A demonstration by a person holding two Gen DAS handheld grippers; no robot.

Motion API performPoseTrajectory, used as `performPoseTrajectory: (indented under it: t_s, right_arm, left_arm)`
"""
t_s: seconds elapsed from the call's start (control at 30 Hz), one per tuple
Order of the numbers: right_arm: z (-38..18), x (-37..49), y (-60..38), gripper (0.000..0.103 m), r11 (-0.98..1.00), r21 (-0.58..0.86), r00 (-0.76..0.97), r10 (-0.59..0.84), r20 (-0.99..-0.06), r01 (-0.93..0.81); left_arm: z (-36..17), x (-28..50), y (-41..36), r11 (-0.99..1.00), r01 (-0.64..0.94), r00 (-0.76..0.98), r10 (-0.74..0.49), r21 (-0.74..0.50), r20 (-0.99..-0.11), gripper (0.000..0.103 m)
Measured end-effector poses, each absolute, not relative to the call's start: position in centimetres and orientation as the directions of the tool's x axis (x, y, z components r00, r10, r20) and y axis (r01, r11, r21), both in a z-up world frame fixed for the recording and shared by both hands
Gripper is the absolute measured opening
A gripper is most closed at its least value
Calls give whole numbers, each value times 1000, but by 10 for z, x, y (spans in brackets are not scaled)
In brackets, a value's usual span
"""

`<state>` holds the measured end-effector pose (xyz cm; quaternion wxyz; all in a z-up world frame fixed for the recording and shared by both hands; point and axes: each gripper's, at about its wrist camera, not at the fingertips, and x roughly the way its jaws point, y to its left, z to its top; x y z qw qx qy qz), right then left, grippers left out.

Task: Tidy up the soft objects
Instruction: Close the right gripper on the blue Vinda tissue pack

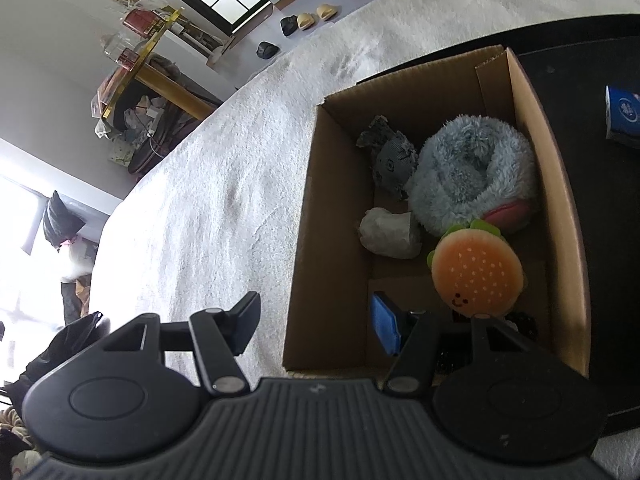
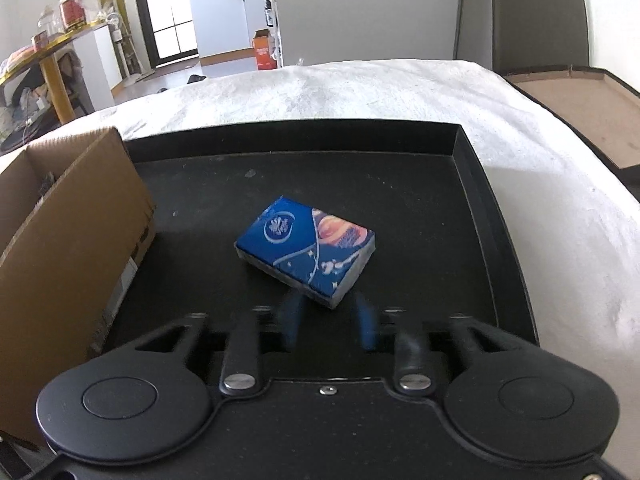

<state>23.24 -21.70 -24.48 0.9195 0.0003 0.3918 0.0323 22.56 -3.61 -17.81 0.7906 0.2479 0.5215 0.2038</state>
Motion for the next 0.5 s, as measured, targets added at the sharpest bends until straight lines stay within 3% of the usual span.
performPoseTrajectory:
  t_s: [0.07,0.5]
  right_arm:
    - [-241,233,-211,75,997,-8,719,48,-694,-74]
    - [-251,267,-206,76,987,-98,682,14,-731,-126]
  left_arm:
    - [-178,223,-34,793,-63,378,581,606,-721,59]
    - [-178,234,-30,795,-69,346,586,603,-733,59]
